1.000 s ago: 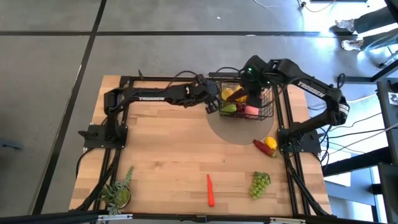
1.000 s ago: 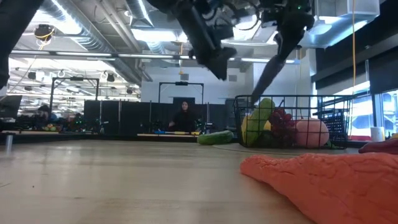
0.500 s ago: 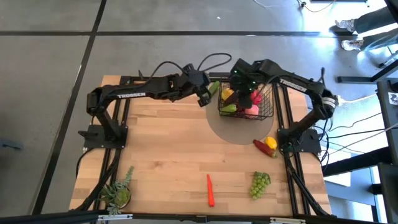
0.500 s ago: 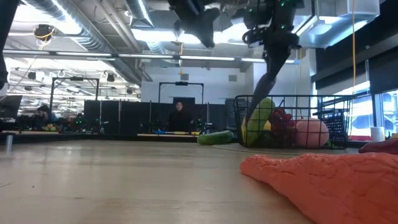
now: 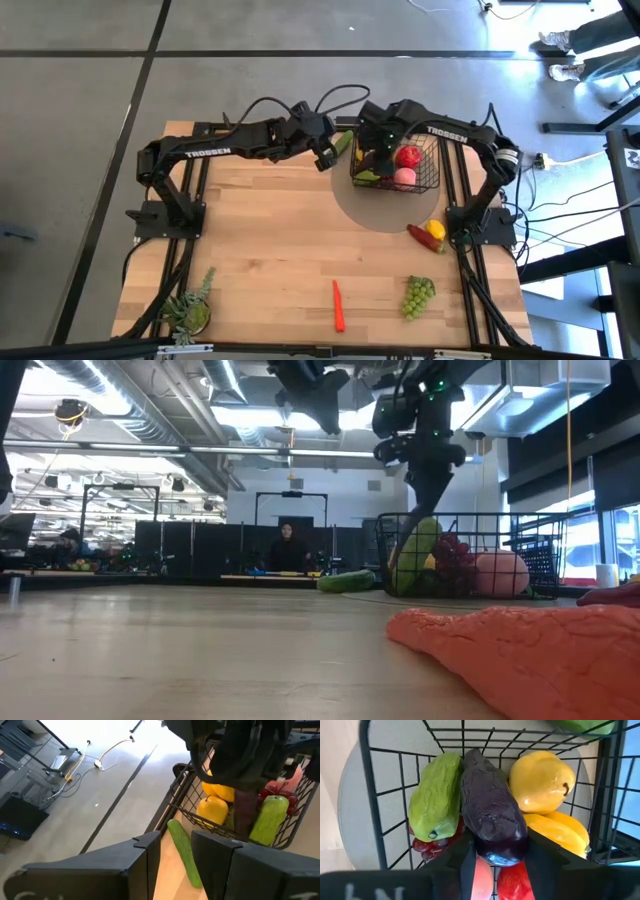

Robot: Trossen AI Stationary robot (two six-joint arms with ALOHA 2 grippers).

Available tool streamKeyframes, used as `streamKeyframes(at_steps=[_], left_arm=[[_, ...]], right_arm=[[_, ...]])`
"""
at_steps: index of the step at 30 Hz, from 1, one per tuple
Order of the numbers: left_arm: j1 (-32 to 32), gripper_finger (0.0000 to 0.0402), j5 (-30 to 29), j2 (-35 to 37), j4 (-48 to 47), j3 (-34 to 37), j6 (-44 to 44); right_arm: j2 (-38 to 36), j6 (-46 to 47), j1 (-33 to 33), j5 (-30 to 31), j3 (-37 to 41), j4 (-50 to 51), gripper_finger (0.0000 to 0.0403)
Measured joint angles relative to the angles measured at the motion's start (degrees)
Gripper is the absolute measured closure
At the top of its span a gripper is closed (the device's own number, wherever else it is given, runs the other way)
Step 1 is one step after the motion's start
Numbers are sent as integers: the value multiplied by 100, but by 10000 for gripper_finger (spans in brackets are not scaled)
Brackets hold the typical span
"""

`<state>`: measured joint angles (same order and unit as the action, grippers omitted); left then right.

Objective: Build produce basket
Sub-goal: Put the violet eggplant into the black wire basket, then put the green grapes into the black wire basket

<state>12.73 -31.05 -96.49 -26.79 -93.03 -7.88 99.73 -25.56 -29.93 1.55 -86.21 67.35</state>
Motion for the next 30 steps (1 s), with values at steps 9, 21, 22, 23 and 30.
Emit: streamKeyframes(at_steps=[9, 21, 22, 23, 30], left_arm=[[0, 303, 0, -4, -2, 0, -4], [0, 303, 0, -9, -104, 2, 10], [0, 303, 0, -9, -114, 2, 25], [0, 303, 2, -10, -118, 2, 39], [19, 303, 41, -10, -174, 2, 470]], right_arm=[[35, -38, 58, 309, 2, -202, 202], [-231, 271, 282, 742, 7, -102, 177], [-314, 297, 282, 749, 7, -69, 177], [-401, 303, 282, 746, 7, -29, 177], [-1239, 761, 282, 738, 7, 26, 177]])
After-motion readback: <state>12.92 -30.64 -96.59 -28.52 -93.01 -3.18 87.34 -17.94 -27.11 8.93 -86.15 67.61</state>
